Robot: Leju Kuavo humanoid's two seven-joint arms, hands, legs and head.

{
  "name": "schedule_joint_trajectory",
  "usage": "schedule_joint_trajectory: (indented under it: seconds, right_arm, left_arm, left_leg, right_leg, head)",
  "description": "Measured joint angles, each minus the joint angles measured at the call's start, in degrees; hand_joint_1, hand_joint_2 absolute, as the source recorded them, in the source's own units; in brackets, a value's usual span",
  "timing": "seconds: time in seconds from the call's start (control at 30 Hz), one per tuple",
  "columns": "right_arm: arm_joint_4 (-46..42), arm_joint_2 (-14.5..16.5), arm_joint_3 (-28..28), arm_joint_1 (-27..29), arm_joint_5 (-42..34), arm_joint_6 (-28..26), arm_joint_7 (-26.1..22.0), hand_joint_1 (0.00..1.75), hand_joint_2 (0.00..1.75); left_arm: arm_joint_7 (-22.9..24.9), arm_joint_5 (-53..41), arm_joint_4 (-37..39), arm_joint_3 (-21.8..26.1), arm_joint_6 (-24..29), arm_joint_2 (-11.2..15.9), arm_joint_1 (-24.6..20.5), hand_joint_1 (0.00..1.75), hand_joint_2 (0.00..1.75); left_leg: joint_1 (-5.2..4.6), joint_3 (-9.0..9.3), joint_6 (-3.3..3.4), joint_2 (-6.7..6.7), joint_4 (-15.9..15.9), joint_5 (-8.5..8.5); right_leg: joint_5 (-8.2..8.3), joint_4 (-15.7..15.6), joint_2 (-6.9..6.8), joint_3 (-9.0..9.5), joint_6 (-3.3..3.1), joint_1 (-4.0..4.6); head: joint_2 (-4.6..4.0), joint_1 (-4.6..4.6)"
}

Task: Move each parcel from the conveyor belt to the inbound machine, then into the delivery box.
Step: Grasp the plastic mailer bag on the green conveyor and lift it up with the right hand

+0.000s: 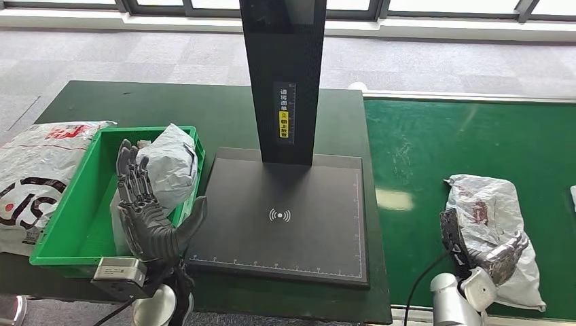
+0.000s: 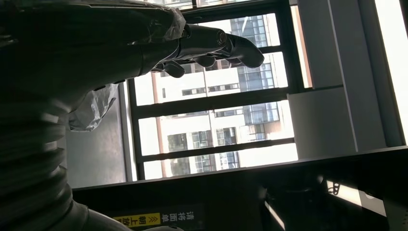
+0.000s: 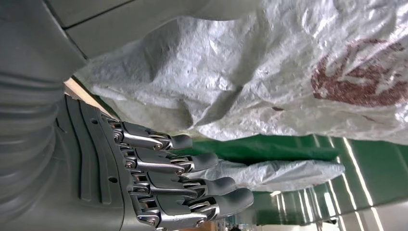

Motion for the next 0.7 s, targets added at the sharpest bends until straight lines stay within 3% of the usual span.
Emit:
schedule_joint_trajectory:
  seconds: [0.13, 0.53, 0.7]
  right_arm:
    - [4.04, -1.69, 2.00, -0.77, 0.07, -0.01, 2.61, 0.00, 1.75]
    - [7.91, -3.30, 3.06, -1.21, 0.14, -0.02, 3.15, 0.00, 1.75]
    - [12.63, -4.77, 3.95, -2.40, 0.13, 2.67, 7.85, 0.00, 1.75]
  left_arm:
    - [0.32, -0.17, -0.51, 0.00, -0.32, 0.00, 0.34, 0.00, 1.75]
    - [0.61, -0.33, -0.81, 0.00, -0.47, 0.02, 0.37, 0.00, 1.75]
    - [1.23, -0.76, -0.96, 0.01, -0.97, 0.02, 0.37, 0.00, 1.75]
  left_leg:
    - [0.00, 0.01, 0.00, -0.04, 0.00, 0.00]
    - [0.00, 0.00, 0.00, -0.05, 0.00, 0.00]
    - [0.00, 0.01, 0.00, -0.04, 0.00, 0.00]
  right_leg:
    - [0.00, 0.00, -0.03, 0.00, 0.00, 0.00]
    - [0.00, 0.00, -0.04, 0.00, 0.00, 0.00]
    - [0.00, 0.00, -0.04, 0.01, 0.00, 0.00]
  head:
    - [0.00, 0.00]
    - [0.00, 0.00]
    - [0.00, 0.00]
